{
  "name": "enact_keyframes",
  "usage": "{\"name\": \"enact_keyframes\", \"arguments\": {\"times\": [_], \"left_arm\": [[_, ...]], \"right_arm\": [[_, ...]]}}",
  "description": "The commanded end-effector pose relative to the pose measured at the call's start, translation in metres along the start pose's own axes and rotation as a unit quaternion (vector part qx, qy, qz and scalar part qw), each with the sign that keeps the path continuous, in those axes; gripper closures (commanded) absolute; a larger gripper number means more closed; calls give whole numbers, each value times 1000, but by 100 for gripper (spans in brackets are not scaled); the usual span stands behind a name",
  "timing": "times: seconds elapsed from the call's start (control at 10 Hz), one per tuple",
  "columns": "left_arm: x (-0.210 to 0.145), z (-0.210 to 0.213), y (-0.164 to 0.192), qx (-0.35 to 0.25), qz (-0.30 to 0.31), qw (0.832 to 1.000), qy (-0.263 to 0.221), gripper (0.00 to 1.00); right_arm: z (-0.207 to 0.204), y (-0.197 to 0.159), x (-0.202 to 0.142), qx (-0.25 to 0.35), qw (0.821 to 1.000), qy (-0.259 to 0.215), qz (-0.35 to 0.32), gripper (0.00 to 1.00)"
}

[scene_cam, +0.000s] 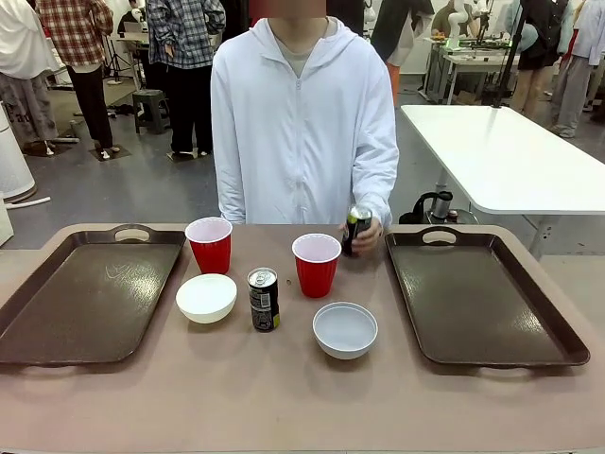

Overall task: Prepare tableware on both trays.
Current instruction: Pick up a Picnic Bowl from the table and place it on a Handle tray.

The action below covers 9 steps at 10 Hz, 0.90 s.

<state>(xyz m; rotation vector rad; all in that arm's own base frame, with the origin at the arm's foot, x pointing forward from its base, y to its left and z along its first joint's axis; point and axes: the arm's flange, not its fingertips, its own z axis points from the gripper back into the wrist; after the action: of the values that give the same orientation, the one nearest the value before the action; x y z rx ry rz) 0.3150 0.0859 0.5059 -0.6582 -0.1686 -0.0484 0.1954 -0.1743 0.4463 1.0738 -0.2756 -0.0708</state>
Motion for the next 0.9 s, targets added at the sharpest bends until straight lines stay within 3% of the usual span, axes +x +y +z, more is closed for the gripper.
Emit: {"name": "enact_keyframes", "arguments": {"times": [0.0, 0.3, 0.4, 0.6, 0.8], "left_arm": [[50, -15, -41, 109, 4, 992, 59, 0], [95, -91, -113, 252, -17, 962, 105, 0], [104, -122, -129, 275, -21, 956, 105, 0], [107, -182, -148, 282, 4, 956, 82, 0], [109, -226, -143, 269, 3, 962, 37, 0]], "right_arm": [[1, 0, 0, 6, 1000, -2, 0, 0], [1, 0, 0, 6, 1000, -2, 0, 0], [1, 0, 0, 6, 1000, -2, 0, 0], [1, 0, 0, 6, 1000, -2, 0, 0], [1, 0, 0, 6, 1000, -2, 0, 0]]}}
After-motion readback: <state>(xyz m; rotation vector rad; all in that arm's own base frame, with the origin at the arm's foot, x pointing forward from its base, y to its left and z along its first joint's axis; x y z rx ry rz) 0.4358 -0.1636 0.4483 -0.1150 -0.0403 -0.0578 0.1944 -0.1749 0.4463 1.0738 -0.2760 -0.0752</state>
